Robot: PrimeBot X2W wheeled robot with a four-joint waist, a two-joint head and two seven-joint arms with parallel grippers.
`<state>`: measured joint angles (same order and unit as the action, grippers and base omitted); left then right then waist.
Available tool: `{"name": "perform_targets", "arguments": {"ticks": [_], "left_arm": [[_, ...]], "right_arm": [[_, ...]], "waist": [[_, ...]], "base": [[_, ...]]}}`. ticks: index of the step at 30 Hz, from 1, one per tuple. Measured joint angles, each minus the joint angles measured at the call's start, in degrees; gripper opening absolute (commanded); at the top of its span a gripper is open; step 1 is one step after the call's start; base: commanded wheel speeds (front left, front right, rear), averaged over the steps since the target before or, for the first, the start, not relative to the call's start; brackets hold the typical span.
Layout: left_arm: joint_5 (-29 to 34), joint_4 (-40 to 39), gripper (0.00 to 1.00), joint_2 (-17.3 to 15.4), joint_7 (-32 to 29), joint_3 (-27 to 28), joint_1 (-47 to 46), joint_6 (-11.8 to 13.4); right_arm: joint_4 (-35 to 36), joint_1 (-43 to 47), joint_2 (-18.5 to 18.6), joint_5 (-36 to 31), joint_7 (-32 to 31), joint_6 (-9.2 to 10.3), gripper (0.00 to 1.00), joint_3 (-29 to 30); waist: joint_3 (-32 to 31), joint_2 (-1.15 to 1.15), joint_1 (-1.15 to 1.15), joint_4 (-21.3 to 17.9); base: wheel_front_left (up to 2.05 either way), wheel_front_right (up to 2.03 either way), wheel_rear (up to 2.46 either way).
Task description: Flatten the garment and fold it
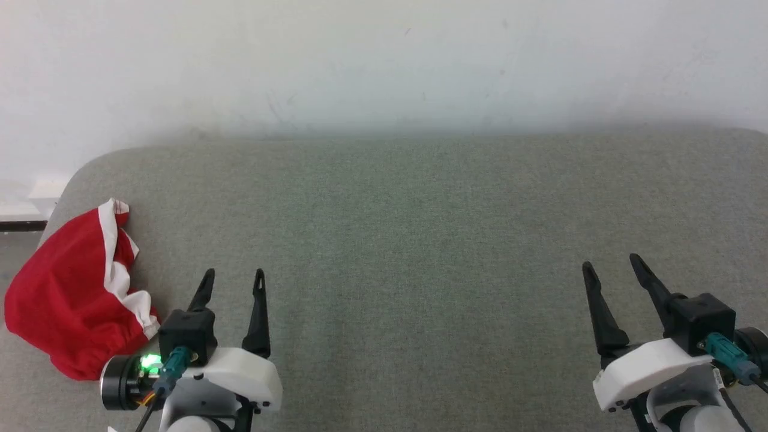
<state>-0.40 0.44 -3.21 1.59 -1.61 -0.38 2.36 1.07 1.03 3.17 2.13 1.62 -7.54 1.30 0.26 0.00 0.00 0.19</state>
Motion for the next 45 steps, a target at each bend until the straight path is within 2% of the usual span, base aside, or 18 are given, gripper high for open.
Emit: {"name": "perform_targets", "arguments": {"ticks": [15, 32, 45], "left_arm": [[0.0, -0.2, 1.0, -0.1, 1.7, -1.0, 0.0, 2.4], [0.0, -0.9, 1.0, -0.2, 3.8, -1.9, -0.2, 5.8], [0.0, -0.8, 1.0, -0.2, 5.2, -2.2, -0.3, 7.3]], "right_arm": [[1.8, 0.4, 0.0, 1.1, 1.7, 0.0, 1.0, 0.0], [3.4, 0.7, 0.0, 1.7, 3.7, 0.0, 1.0, 0.1], [4.4, 1.5, 0.0, 2.1, 5.2, 0.0, 1.0, 0.1]], "waist": [[0.2, 0.0, 0.0, 2.9], [1.0, 0.0, 0.0, 9.0], [1.5, 0.0, 0.0, 13.7]], "base": [[0.0, 0.0, 0.0], [0.0, 0.0, 0.0], [0.0, 0.0, 0.0]]}}
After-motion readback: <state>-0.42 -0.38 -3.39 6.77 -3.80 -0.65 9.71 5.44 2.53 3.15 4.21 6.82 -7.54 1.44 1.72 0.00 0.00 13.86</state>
